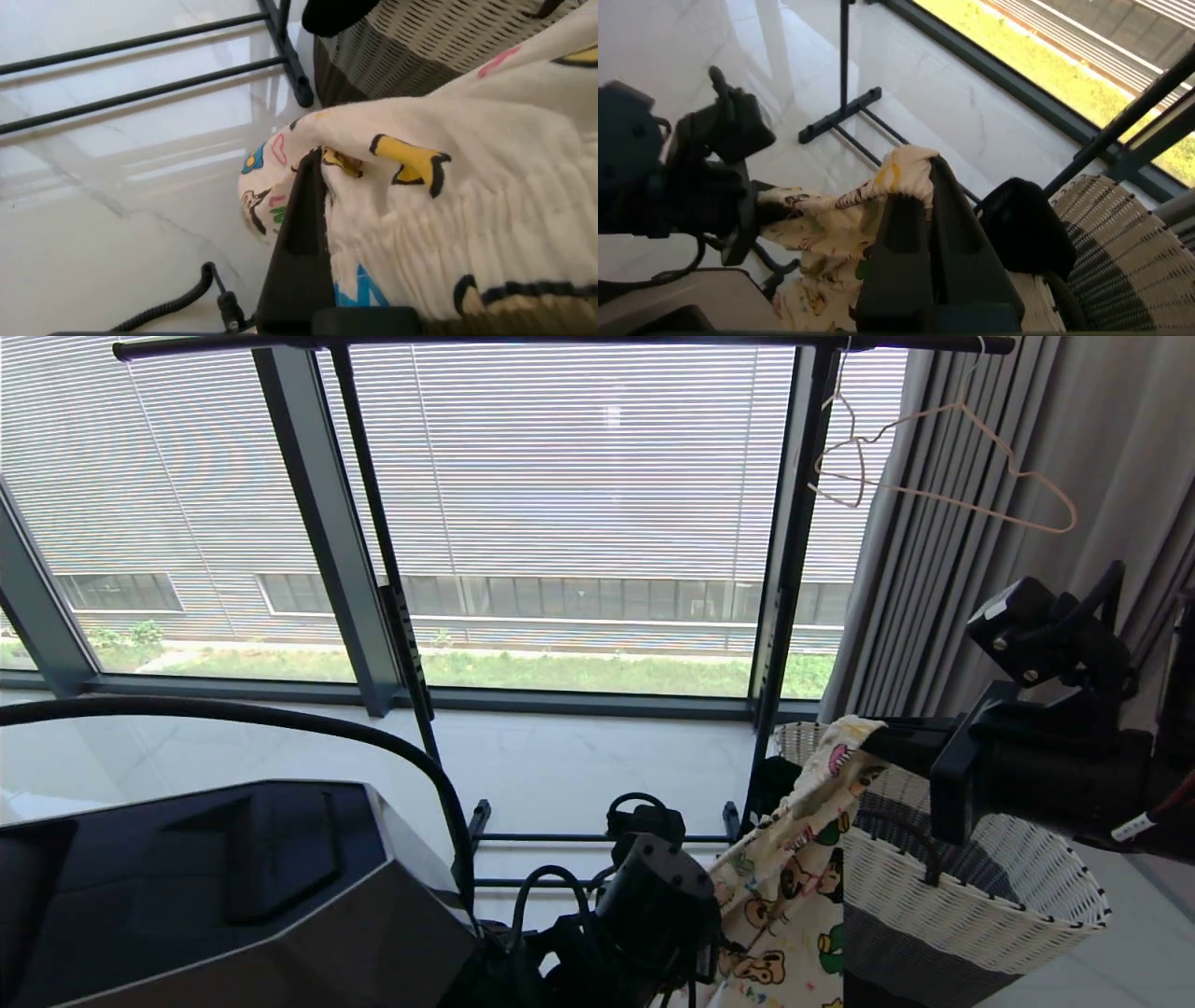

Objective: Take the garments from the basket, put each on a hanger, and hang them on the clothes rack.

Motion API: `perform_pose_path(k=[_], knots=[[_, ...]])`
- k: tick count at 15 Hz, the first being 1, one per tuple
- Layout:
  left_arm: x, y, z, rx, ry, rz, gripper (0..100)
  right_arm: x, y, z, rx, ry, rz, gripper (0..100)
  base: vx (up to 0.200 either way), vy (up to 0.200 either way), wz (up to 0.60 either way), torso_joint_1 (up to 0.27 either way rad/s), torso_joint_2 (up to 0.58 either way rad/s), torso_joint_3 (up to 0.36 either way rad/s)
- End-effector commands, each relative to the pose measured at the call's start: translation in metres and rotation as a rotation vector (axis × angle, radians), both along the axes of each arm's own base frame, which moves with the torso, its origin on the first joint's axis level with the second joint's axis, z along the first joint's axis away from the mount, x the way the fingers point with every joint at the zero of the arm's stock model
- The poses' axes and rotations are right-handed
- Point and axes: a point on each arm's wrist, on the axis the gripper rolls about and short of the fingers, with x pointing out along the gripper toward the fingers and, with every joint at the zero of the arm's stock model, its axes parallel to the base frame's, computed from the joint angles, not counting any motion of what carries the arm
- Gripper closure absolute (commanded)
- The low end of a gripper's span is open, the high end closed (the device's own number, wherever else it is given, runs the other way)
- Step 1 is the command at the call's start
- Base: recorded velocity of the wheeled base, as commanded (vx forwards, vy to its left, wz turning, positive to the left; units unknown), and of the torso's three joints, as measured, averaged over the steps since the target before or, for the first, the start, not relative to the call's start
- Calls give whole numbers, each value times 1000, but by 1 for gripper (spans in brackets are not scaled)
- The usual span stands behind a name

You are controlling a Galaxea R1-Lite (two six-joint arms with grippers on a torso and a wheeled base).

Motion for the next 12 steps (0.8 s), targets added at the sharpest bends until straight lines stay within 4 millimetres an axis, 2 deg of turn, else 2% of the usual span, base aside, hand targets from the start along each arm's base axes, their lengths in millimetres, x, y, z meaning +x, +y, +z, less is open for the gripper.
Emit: perform_pose_path(k=[1, 3, 4, 6, 7, 9, 12], knots=[[-11, 42, 55, -40, -105, 23, 100, 8, -2, -9, -24, 30, -27, 100, 0, 0, 0, 0, 0, 0], [-15, 83, 95, -8, -200, 4, 100, 3, -9, -17, -50, 66, -43, 100, 0, 0, 0, 0, 0, 0], [-23, 107, 118, 49, -220, -9, 100, -3, -12, -19, -58, 71, -42, 100, 0, 0, 0, 0, 0, 0], [-46, 136, 154, 81, -225, -18, 100, -8, -15, -14, -45, 49, -37, 100, 0, 0, 0, 0, 0, 0], [-58, 145, 171, 86, -219, -20, 100, -9, -16, -8, -35, 26, -34, 100, 0, 0, 0, 0, 0, 0], [-70, 156, 199, 66, -242, -17, 100, -8, -14, 9, -19, -40, -29, 100, 0, 0, 0, 0, 0, 0], [-71, 156, 230, 25, -329, -18, 100, -4, -12, 46, 22, -104, -28, 100, 0, 0, 0, 0, 0, 0]])
